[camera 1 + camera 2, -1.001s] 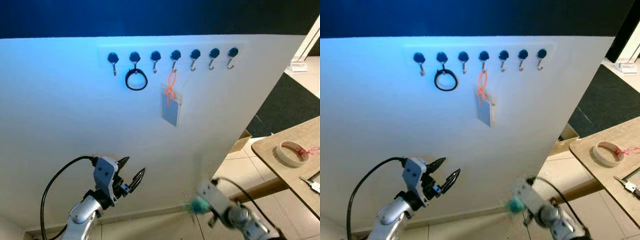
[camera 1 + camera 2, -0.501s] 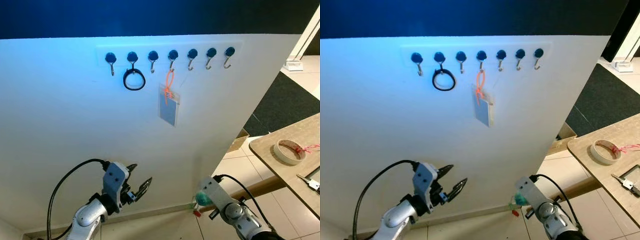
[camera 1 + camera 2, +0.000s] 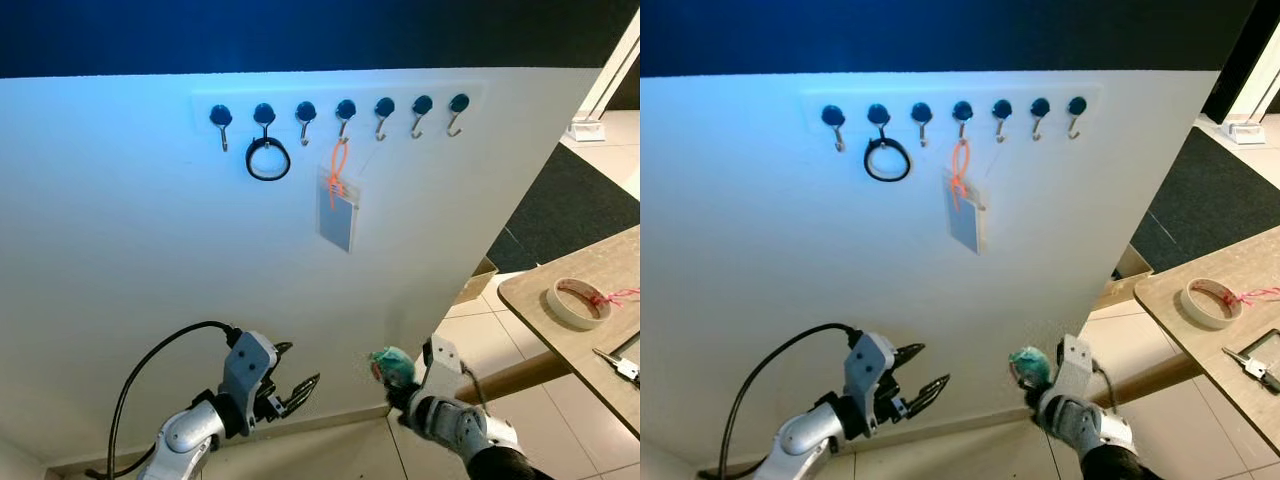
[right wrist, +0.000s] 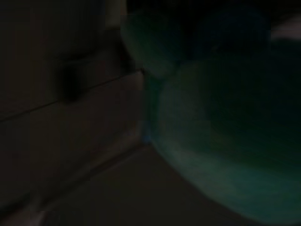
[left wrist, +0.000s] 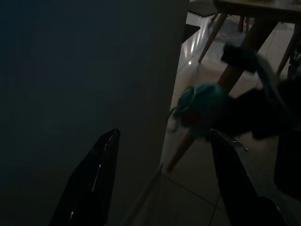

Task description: Hang keys on a hook

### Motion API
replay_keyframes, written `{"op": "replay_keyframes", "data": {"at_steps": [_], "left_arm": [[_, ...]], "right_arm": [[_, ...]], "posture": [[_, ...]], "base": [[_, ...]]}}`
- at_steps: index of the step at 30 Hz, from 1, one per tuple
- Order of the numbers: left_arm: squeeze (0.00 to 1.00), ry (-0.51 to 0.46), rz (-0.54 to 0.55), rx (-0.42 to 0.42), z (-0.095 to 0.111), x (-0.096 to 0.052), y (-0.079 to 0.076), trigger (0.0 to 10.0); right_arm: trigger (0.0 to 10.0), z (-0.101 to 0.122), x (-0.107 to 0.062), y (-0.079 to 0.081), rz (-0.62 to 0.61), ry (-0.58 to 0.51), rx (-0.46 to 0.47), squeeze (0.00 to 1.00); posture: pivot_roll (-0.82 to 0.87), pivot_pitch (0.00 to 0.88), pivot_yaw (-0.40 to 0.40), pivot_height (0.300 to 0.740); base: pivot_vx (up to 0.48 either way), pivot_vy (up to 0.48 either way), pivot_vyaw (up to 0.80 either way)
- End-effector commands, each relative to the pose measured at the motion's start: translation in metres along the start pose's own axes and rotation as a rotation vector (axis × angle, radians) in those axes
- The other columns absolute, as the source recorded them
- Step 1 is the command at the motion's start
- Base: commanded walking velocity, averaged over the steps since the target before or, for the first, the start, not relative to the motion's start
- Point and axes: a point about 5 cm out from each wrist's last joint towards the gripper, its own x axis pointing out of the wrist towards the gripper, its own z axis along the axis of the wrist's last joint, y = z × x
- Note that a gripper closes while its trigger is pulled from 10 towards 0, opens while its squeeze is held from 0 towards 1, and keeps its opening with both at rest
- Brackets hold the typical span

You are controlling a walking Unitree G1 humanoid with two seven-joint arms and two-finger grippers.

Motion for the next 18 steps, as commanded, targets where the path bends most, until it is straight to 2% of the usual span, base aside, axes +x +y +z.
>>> {"op": "replay_keyframes", "data": {"at_steps": [1, 2, 3, 4, 7, 12, 13, 14, 15, 16, 17, 18], "left_arm": [[0.00, -0.006, -0.030, -0.027, 0.002, 0.003, -0.006, 10.0], [0.00, -0.006, -0.037, -0.031, 0.002, 0.003, -0.006, 10.0], [0.00, -0.005, -0.042, -0.029, 0.003, 0.003, -0.006, 10.0], [0.00, -0.003, -0.045, -0.027, 0.003, 0.003, -0.006, 10.0], [0.00, 0.000, -0.043, -0.021, 0.002, 0.003, -0.006, 10.0], [0.00, 0.002, -0.040, -0.017, 0.003, 0.002, -0.005, 10.0], [0.00, 0.005, -0.040, -0.016, 0.003, 0.002, -0.005, 10.0], [0.00, 0.006, -0.039, -0.013, 0.003, 0.002, -0.005, 10.0], [0.00, 0.006, -0.039, -0.013, 0.003, 0.002, -0.005, 10.0], [0.00, 0.007, -0.038, -0.011, 0.003, 0.002, -0.005, 10.0], [0.00, 0.010, -0.036, -0.007, 0.003, 0.001, -0.005, 10.0], [0.00, 0.011, -0.037, -0.004, 0.003, 0.001, -0.006, 10.0]], "right_arm": [[10.0, -0.004, 0.001, 0.006, 0.116, 0.055, 0.346, 0.00], [10.0, -0.003, 0.002, 0.013, 0.194, 0.076, 0.540, 0.00], [10.0, -0.002, 0.002, 0.016, 0.243, 0.081, 0.690, 0.00], [10.0, -0.002, 0.002, 0.017, 0.264, 0.080, 0.769, 0.00], [10.0, -0.005, 0.003, 0.020, 0.280, 0.079, 0.803, 0.00], [10.0, -0.009, 0.002, 0.029, 0.307, 0.100, 0.781, 0.00], [10.0, -0.010, 0.001, 0.032, 0.315, 0.132, 0.769, 0.00], [10.0, -0.012, 0.000, 0.033, 0.293, 0.140, 0.694, 0.00], [10.0, -0.012, 0.000, 0.033, 0.293, 0.140, 0.694, 0.00], [10.0, -0.013, 0.000, 0.033, 0.261, 0.152, 0.609, 0.00], [10.0, -0.013, 0.000, 0.032, 0.195, 0.134, 0.457, 0.00], [10.0, -0.010, 0.000, 0.032, 0.165, 0.103, 0.364, 0.00]], "posture": [[0.03, 0.081, -0.054, 0.740], [0.03, 0.081, -0.054, 0.740], [0.03, 0.080, -0.054, 0.740], [0.03, 0.080, -0.054, 0.740], [0.03, 0.082, -0.050, 0.740], [0.03, 0.084, -0.049, 0.740], [0.03, 0.085, -0.051, 0.740], [0.03, 0.085, -0.051, 0.740], [0.03, 0.085, -0.051, 0.740], [0.03, 0.085, -0.051, 0.740], [0.03, 0.088, -0.052, 0.740], [0.03, 0.088, -0.052, 0.740]], "base": [[0.000, 0.000, 0.00], [0.000, 0.000, 0.00], [0.000, 0.000, 0.00], [0.000, 0.000, 0.00], [0.000, 0.000, 0.00], [0.000, 0.000, 0.00], [0.000, 0.000, 0.00], [0.000, 0.000, 0.00], [0.000, 0.000, 0.00], [0.000, 0.000, 0.00], [0.000, 0.000, 0.00], [0.000, 0.000, 0.00]]}}
